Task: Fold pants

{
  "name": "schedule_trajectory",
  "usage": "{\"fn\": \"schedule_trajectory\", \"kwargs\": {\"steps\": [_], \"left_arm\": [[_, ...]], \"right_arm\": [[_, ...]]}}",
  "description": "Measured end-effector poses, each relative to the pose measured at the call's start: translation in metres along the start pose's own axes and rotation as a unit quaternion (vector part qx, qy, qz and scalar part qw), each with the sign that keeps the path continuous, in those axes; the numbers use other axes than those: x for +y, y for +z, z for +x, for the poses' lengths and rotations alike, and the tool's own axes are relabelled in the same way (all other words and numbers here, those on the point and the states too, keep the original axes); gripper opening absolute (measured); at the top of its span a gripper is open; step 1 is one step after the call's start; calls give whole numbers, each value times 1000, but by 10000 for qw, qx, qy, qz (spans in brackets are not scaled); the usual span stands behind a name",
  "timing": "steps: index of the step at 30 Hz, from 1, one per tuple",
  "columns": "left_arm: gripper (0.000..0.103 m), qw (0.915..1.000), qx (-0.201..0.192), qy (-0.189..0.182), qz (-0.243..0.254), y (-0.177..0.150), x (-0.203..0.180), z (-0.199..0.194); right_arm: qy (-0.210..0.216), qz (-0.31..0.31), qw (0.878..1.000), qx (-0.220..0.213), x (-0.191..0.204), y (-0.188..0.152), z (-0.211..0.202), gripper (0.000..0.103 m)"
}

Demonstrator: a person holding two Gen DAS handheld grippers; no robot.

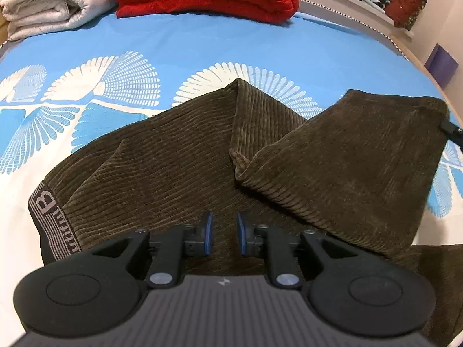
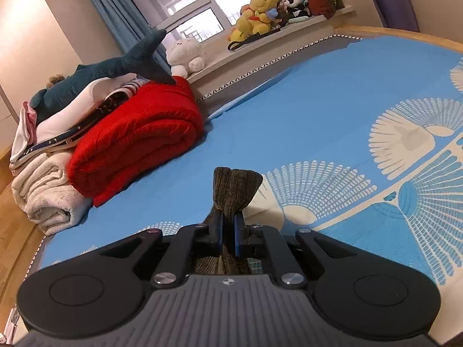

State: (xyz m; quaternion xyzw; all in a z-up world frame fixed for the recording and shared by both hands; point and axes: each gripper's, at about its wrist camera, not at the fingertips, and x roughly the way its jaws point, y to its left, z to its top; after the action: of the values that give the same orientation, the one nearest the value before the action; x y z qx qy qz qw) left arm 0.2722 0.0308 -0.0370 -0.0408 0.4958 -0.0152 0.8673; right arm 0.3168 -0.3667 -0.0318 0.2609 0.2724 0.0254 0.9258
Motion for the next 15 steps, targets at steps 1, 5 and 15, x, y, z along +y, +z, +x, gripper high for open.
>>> {"fn": "schedule_trajectory", "kwargs": {"steps": [1, 5, 15], "left_arm": [[20, 10000, 1, 11, 24, -1, -1, 1], [20, 9999, -9, 2, 116, -2, -11, 5], [46, 9972, 252, -667, 218, 1, -48, 22]], "right_arm": [[19, 36, 10000, -7, -1, 1, -3, 7], [88, 65, 9999, -17, -4, 6, -11, 7], [-324, 130, 9942, -1014, -13, 35, -62, 6]]}}
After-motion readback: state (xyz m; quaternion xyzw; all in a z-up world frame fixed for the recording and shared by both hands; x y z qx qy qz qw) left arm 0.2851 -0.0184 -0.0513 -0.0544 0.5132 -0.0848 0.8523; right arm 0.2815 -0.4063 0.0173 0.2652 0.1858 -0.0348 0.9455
